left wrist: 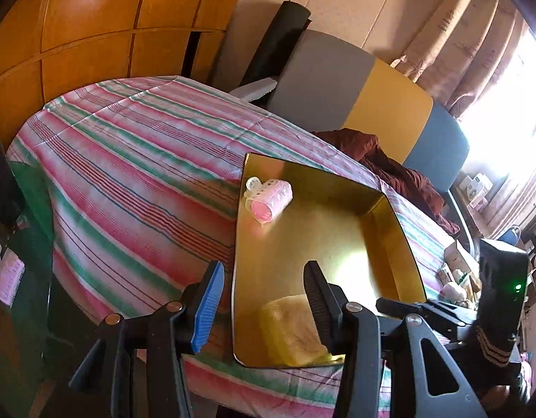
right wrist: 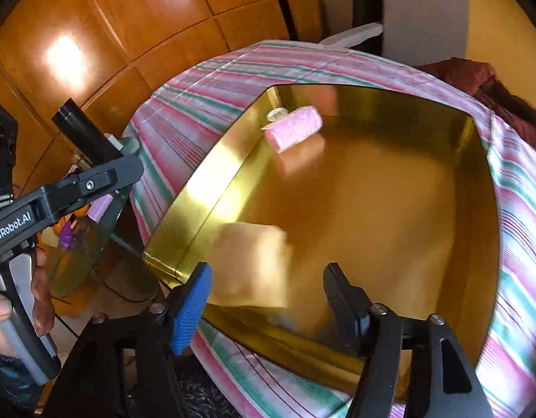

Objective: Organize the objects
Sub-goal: 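Release the roller and sponge in the tray and withdraw both grippers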

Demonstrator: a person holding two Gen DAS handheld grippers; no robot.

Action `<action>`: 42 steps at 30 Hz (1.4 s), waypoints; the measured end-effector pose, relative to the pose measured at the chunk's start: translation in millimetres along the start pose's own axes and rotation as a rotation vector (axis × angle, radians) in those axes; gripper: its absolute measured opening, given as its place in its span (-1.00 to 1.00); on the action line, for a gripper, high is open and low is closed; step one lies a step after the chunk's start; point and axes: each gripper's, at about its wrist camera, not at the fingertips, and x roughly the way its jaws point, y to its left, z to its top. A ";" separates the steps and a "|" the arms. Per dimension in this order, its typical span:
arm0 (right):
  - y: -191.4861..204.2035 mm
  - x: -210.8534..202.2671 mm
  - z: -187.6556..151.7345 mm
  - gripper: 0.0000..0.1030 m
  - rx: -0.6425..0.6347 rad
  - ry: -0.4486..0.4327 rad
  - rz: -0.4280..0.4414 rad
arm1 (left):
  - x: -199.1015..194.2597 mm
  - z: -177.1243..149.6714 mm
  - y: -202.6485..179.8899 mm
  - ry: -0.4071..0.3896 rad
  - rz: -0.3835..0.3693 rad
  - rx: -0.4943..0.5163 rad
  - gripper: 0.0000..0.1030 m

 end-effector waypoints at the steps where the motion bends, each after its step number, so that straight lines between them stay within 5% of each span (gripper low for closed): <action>1: -0.6 -4.0 -3.9 0.45 0.011 -0.016 -0.023 | -1.5 -3.1 -4.5 -0.003 0.010 0.016 -0.07; 11: -3.3 -39.6 -23.8 0.64 0.042 -0.144 -0.178 | -20.1 -16.1 -54.8 -0.097 0.154 0.172 -0.07; 18: 2.0 -53.5 -31.2 0.73 0.018 -0.203 -0.242 | -24.2 -21.3 -69.0 -0.111 0.182 0.216 -0.07; 42: -29.4 -79.2 -56.6 0.82 0.116 -0.264 -0.349 | -9.6 -43.5 -102.1 -0.030 0.122 0.331 -0.07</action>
